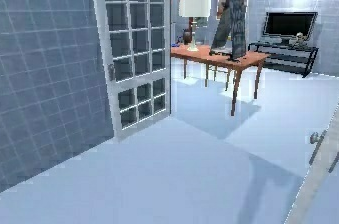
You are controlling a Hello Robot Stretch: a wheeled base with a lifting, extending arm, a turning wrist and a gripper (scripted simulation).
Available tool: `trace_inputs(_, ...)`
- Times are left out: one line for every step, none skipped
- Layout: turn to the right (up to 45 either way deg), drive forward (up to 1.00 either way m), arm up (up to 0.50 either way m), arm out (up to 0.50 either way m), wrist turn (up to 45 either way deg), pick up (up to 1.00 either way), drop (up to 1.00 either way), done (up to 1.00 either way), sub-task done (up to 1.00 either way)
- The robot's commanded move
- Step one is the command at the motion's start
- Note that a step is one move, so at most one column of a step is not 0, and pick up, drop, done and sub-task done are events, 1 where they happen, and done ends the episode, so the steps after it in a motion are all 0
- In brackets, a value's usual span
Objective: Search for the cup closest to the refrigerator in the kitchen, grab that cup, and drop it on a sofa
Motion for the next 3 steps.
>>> trace_inputs(0.0, 0.35, 0.0, 0.0, 0.0, 0.0, 0.0, 0.0, 0.0)
trace_inputs(12.0, 0.0, 0.0, 0.0, 0.0, 0.0, 0.0, 0.0, 0.0)
trace_inputs(0.0, 0.6, 0.0, 0.0, 0.0, 0.0, 0.0, 0.0, 0.0)
